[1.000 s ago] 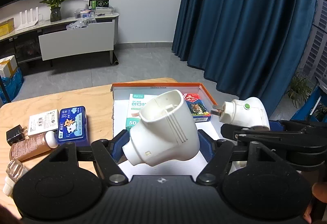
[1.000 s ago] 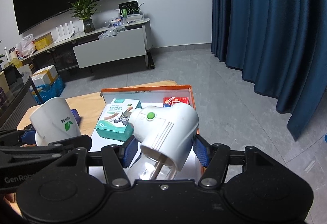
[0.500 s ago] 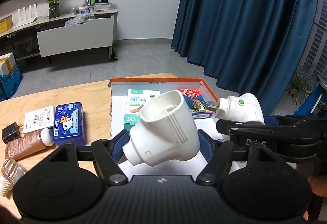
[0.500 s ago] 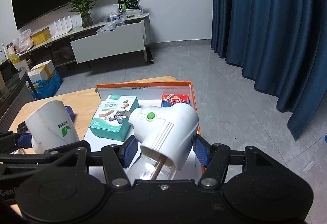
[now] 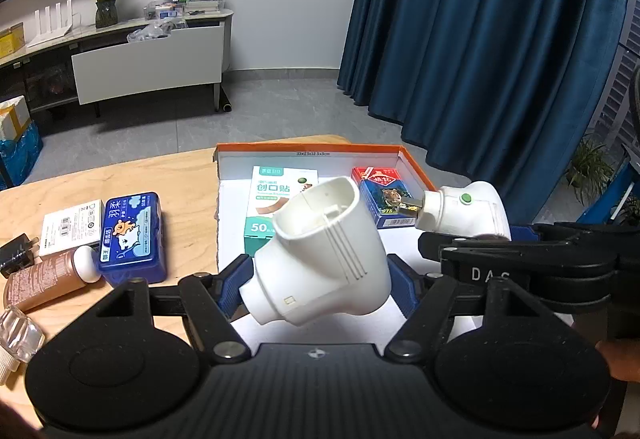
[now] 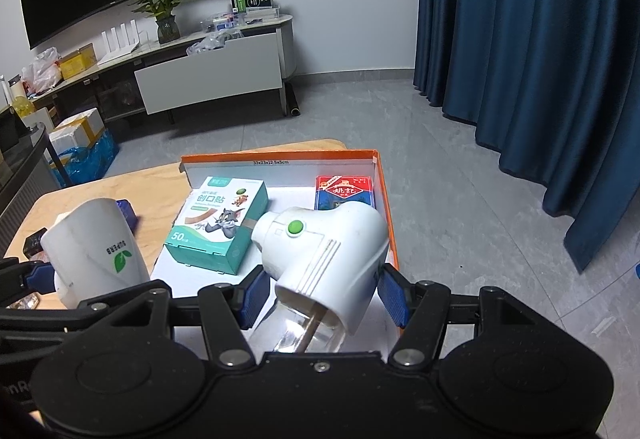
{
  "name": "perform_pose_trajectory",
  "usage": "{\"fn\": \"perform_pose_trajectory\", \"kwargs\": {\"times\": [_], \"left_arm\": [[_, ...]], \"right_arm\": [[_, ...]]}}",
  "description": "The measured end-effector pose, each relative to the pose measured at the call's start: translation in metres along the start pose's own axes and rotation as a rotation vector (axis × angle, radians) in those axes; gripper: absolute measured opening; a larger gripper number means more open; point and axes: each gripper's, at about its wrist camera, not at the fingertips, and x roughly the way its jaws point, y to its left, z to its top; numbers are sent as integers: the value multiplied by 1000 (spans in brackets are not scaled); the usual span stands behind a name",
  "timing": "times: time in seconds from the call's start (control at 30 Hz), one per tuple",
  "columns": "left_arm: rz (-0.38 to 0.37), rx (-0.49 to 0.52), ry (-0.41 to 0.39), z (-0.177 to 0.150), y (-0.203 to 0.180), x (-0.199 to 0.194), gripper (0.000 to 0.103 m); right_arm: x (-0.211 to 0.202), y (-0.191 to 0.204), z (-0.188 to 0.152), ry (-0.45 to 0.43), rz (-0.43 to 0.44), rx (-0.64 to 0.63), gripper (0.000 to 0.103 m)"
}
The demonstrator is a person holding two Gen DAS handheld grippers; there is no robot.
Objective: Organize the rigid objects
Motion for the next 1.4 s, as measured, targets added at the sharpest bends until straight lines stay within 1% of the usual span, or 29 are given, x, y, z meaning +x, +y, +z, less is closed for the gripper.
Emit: {"fn": "perform_pose_trajectory", "kwargs": {"times": [0.73, 1.4], "left_arm": [[-13, 1, 26, -4, -2, 6, 72], [-18, 12, 25, -5, -5, 6, 72]], "right_arm": [[19, -2, 3, 30, -5, -2, 72], [17, -3, 7, 26, 1, -6, 72]]}}
